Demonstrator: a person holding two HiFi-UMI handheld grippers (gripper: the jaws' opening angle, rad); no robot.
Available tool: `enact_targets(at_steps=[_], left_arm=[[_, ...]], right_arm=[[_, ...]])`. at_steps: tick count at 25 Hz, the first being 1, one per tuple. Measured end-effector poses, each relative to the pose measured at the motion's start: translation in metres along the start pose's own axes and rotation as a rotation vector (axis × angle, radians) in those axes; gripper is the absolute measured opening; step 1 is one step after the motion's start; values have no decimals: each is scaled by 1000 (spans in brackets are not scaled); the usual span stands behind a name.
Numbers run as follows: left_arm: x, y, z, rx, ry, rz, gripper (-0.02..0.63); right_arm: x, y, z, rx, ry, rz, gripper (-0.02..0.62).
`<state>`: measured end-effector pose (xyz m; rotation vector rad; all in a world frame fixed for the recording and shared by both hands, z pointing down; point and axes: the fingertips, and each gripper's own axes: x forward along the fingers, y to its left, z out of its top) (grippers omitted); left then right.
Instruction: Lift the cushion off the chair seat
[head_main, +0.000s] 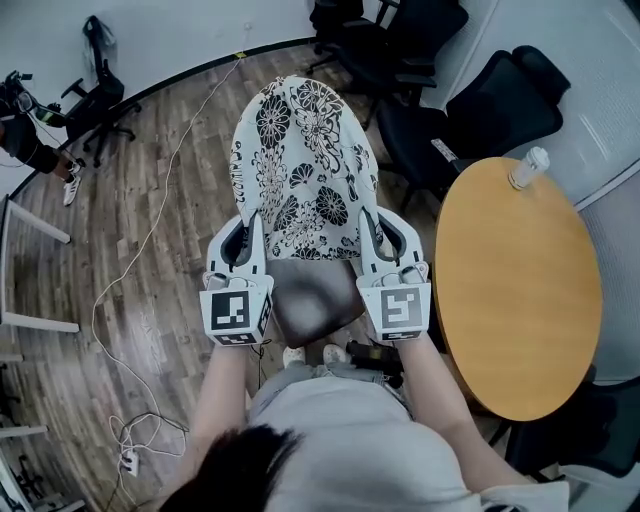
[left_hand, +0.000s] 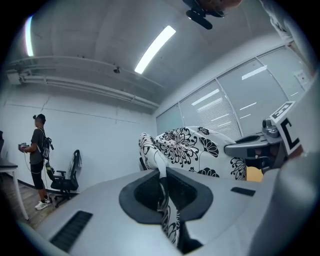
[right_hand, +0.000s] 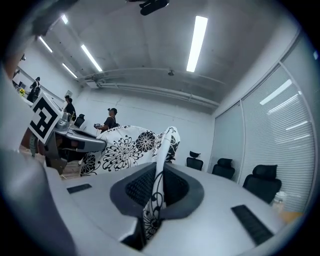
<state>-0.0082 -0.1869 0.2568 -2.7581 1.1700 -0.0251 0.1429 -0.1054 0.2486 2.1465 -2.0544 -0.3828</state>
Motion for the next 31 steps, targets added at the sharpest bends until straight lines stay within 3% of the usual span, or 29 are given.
enact_targets(at_steps=[8, 31], left_arm=[[-7, -1, 15, 45, -68, 1, 17], [-13, -6, 34, 69, -109, -34, 17]], right_arm=[[-8, 1, 12, -6, -71, -101, 35], [-13, 6, 24, 23, -66, -131, 35]])
